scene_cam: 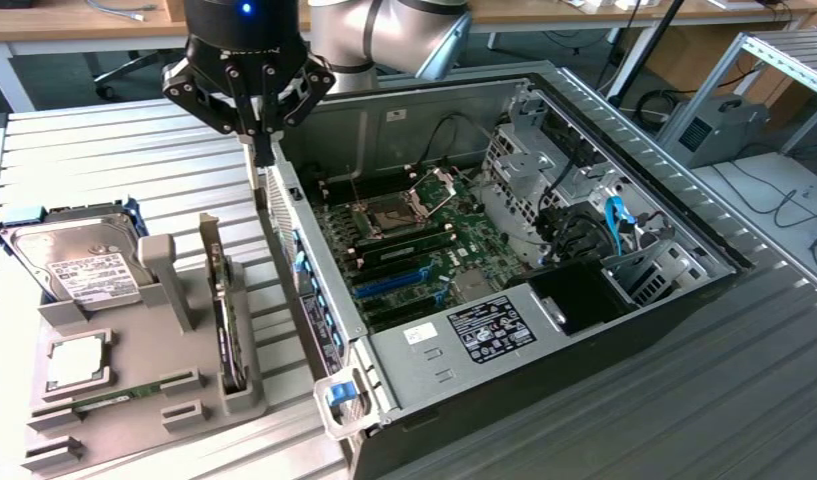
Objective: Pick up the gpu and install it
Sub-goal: 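Reach for the gpu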
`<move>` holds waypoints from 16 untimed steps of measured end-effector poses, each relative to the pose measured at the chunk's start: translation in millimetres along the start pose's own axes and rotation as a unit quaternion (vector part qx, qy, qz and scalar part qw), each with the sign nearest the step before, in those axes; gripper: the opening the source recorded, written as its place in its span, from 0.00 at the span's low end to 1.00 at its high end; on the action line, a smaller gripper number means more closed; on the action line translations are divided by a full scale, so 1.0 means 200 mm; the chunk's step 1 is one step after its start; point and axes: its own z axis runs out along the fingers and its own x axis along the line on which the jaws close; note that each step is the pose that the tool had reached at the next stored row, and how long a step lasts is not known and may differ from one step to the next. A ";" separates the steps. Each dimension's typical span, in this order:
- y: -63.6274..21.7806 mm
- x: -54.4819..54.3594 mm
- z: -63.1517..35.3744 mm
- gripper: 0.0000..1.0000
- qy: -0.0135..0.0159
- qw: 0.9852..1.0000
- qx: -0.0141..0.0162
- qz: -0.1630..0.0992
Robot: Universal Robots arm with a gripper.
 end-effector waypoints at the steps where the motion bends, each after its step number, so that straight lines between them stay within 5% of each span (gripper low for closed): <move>1: 0.000 0.00 0.000 0.11 0.000 1.000 0.000 0.000; 16: -0.002 0.03 -0.001 0.11 0.000 1.000 0.000 0.000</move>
